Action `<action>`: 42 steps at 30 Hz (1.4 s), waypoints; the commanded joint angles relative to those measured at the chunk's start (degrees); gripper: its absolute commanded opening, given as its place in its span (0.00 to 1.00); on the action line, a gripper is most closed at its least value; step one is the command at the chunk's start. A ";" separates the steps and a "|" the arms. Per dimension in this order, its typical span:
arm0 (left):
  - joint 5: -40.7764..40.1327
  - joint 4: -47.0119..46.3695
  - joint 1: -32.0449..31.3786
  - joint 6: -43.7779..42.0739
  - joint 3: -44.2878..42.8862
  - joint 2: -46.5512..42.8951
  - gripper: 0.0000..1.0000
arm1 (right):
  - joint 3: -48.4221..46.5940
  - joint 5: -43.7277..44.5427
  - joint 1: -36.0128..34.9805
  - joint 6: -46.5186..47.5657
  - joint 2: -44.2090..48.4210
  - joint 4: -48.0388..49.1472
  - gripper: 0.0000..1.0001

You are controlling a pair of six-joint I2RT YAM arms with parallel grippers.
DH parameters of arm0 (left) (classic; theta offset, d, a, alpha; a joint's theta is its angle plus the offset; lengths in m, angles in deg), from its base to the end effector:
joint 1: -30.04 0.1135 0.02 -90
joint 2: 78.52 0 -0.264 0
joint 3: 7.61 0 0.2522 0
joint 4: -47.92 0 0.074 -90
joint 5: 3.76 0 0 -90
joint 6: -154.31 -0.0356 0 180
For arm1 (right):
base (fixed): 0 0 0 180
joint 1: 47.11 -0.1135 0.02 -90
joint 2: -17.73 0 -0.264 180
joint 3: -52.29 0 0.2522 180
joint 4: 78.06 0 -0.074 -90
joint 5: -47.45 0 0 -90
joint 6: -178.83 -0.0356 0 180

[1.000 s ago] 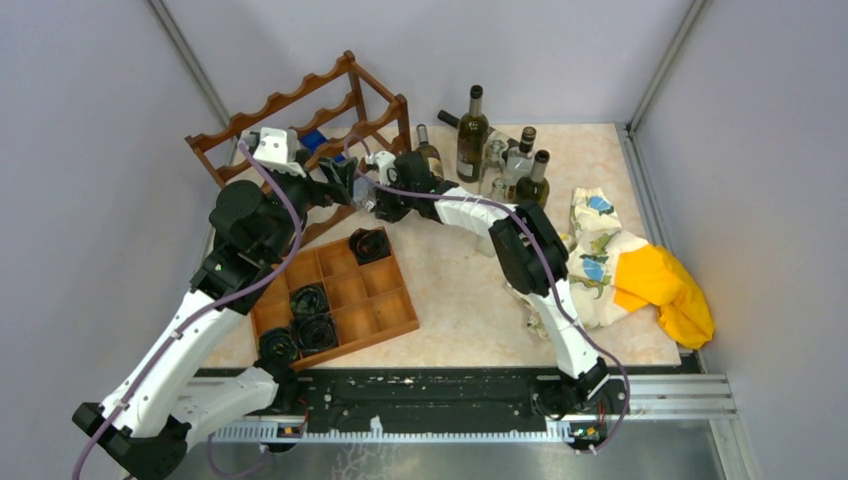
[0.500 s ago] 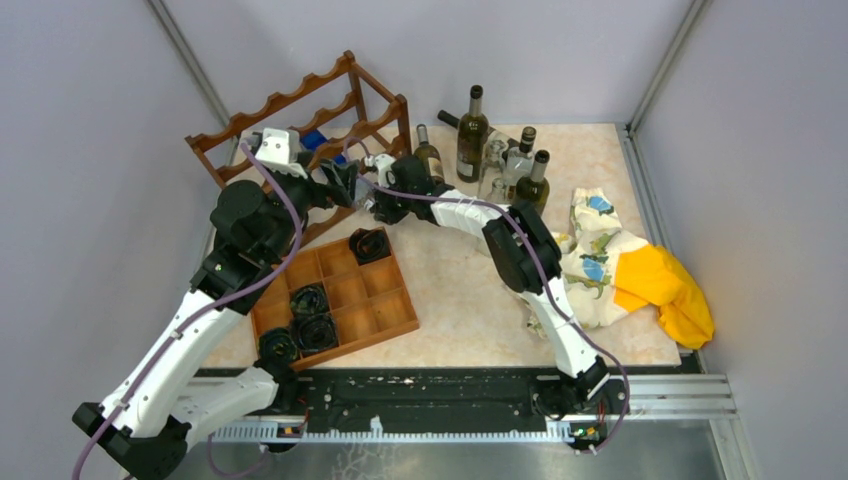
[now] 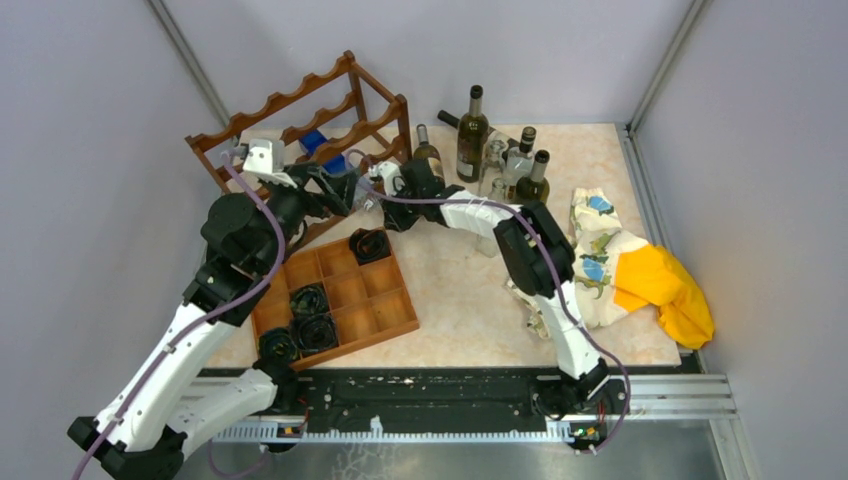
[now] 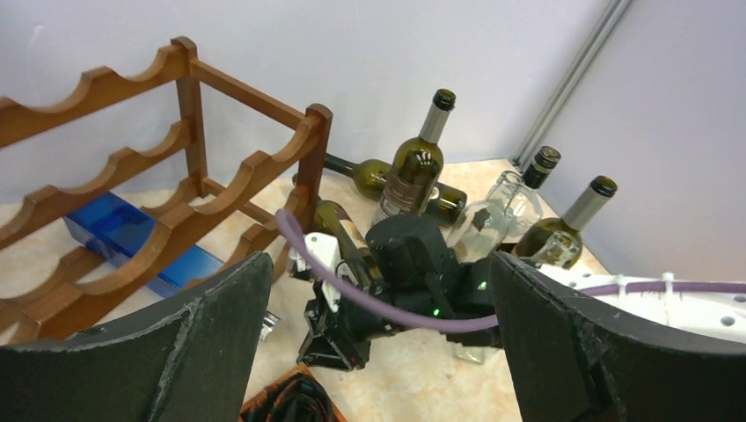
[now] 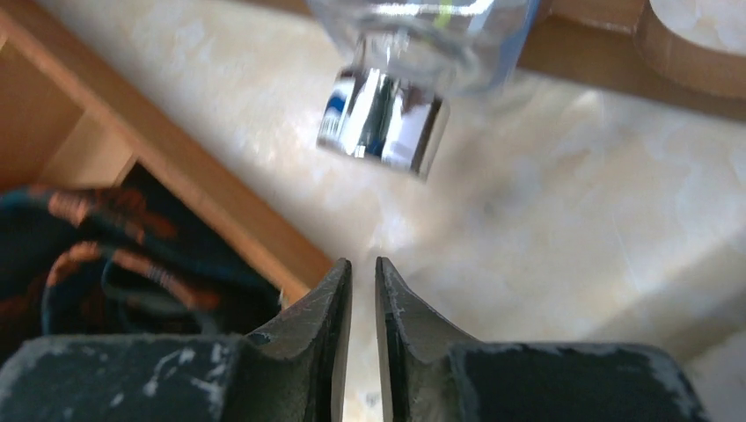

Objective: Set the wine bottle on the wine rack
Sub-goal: Move the distractor to the center of the board.

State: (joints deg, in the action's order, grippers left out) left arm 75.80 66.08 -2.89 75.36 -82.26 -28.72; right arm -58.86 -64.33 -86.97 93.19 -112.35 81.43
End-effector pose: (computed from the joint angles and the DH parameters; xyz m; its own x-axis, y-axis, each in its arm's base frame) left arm 0.1602 -0.0961 0.4338 0.0225 -0.2391 -0.9707 0.3952 0.8940 -0.2111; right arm 0.3840 0.3378 0.1657 -0.4243 -0.4462 -0.7880 -0.8498 0.4967 0.1763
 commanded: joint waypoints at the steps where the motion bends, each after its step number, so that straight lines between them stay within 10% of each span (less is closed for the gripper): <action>1: 1.30 -1.22 0.18 7.00 2.57 -3.06 0.98 | 3.06 -7.65 1.20 6.87 11.53 -3.73 0.18; 19: 3.96 17.89 0.19 16.99 6.55 -6.99 0.97 | 13.31 -25.20 2.03 20.87 33.99 -27.64 0.42; 25: 12.17 14.17 0.24 13.09 16.94 -6.90 0.96 | 21.01 -23.42 2.10 39.01 45.31 -44.87 0.47; 35: 26.67 8.99 0.09 19.11 25.09 5.59 0.59 | 36.77 -42.18 19.60 56.15 59.88 -58.03 0.48; 42: 23.65 11.91 -0.96 14.27 25.24 10.90 0.57 | 47.35 -40.47 20.97 51.35 65.39 -51.78 0.47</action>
State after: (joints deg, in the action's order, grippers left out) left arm 99.17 77.76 -3.37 92.59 -56.68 -19.47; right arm -15.34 -102.15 -67.06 144.27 -50.69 26.99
